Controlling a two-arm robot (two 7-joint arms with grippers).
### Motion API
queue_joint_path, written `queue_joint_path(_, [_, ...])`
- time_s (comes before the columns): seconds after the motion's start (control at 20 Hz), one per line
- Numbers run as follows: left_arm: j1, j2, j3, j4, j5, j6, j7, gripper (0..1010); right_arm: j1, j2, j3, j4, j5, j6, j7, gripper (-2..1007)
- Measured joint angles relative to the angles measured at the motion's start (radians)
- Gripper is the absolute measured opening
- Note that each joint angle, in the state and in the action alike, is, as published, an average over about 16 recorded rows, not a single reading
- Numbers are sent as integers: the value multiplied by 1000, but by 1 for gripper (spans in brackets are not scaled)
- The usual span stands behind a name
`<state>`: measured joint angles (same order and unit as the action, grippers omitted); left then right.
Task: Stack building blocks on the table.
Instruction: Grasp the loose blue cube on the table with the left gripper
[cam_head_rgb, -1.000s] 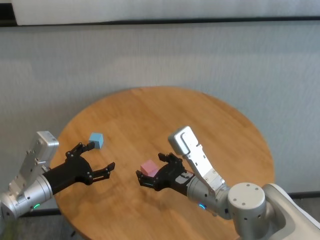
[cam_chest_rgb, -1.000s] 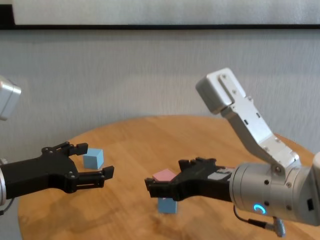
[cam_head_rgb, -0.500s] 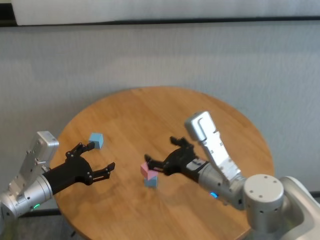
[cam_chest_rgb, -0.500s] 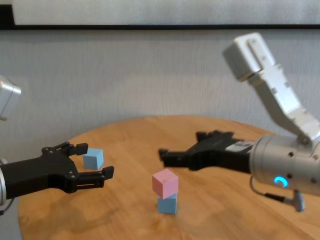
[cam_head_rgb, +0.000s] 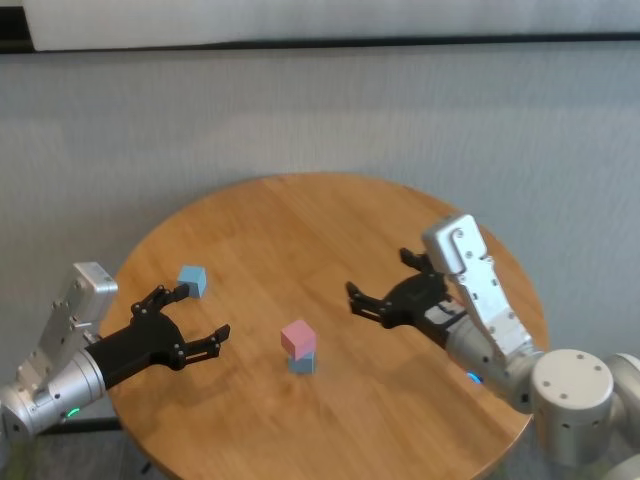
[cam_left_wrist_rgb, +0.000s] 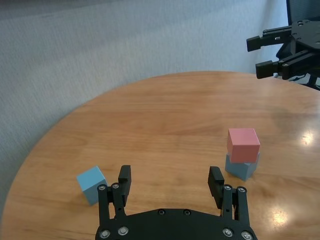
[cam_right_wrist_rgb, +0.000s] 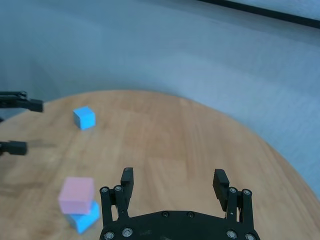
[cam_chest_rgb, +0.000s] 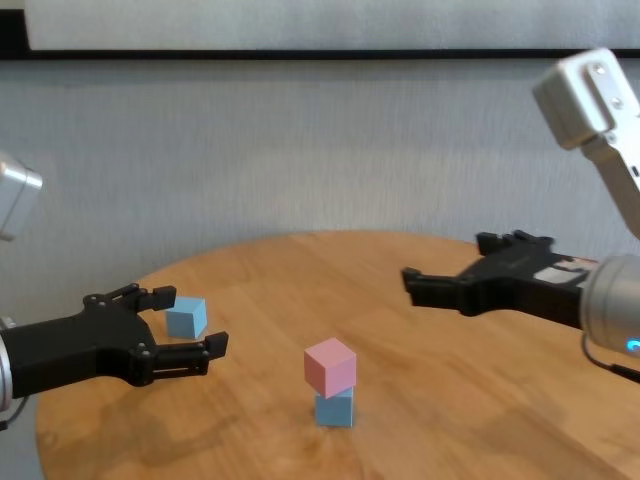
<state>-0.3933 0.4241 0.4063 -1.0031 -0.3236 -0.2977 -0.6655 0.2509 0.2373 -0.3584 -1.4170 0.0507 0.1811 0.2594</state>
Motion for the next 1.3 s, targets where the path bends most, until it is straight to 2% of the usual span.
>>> queue_joint_path(0.25, [0, 0, 0, 0, 0, 0, 0, 1000, -5, 13, 26, 11, -23, 7, -13, 1005])
queue_joint_path(0.5, [2, 1, -2, -2, 0, -2, 0, 1000, -6, 21, 38, 21, -41, 22, -22, 1005])
queue_joint_path(0.95, [7, 22, -14, -5, 10, -8, -2, 1000, -6, 24, 40, 24, -55, 37, -28, 1005])
queue_joint_path(1.3, [-4, 41, -36, 31, 14, -38, -17, 1000, -6, 23, 39, 24, -51, 33, -28, 1005])
